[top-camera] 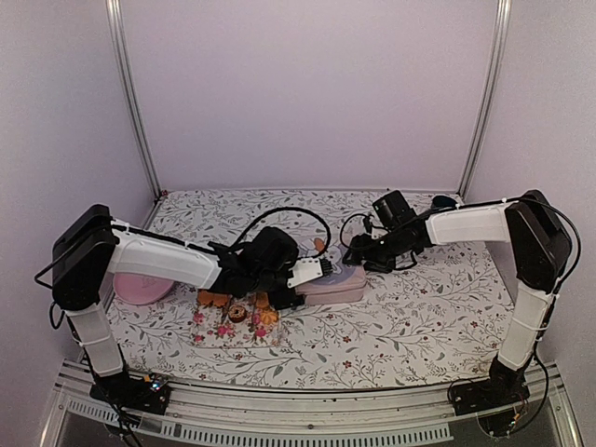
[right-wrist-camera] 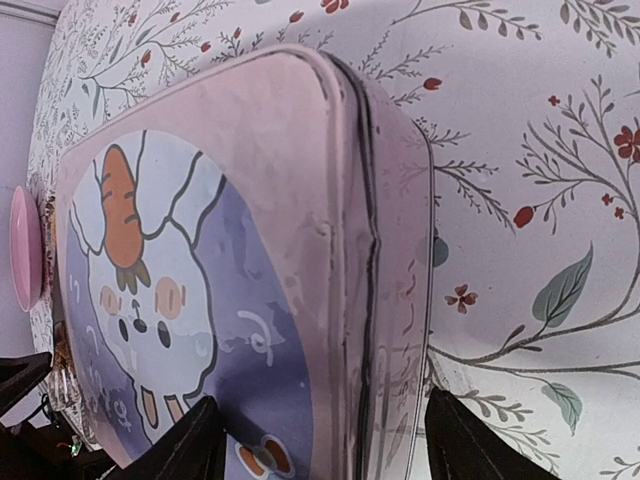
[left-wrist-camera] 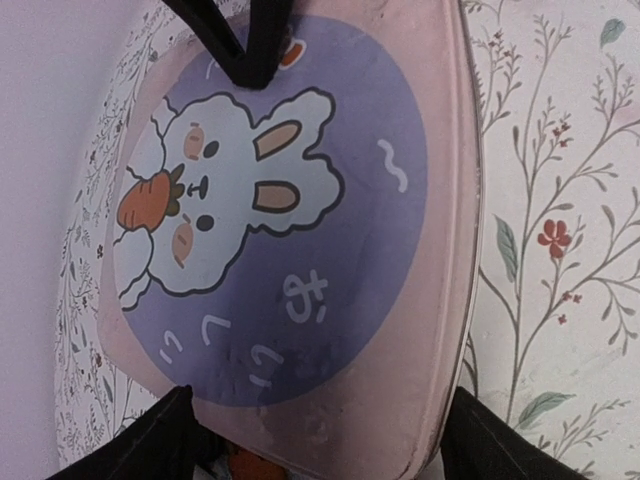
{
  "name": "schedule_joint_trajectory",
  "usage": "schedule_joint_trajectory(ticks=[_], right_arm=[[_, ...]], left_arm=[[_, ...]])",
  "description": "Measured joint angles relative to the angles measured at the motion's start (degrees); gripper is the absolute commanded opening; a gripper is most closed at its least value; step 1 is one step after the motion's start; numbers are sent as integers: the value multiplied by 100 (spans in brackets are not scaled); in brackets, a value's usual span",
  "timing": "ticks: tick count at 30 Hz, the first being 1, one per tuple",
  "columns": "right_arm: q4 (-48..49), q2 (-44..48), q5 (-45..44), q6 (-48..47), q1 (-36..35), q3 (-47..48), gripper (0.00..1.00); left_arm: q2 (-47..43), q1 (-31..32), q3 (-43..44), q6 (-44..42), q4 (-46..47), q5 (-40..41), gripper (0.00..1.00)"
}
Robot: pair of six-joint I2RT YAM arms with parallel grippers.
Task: Pack the cookies
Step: Place the box lid on the packing box, then reset both arms
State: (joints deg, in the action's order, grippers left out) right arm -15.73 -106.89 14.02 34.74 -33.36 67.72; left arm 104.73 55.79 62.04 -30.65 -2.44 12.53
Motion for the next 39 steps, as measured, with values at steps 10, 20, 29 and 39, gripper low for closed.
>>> schedule_joint_trajectory(ticks=[10, 20, 29, 39], right_arm=[[153, 74, -20, 7, 0, -164, 69], [323, 101, -48, 22, 2, -282, 69], [413, 330, -149, 22, 57, -557, 70], [164, 813, -348, -7, 81, -621, 96]], left_arm=[[0, -192, 7, -81, 9, -24, 83], [-2, -221, 267, 35, -216, -343, 93], [-111, -422, 686, 107, -444, -673, 92], [-400, -1097, 946, 297, -1211, -1008, 99]])
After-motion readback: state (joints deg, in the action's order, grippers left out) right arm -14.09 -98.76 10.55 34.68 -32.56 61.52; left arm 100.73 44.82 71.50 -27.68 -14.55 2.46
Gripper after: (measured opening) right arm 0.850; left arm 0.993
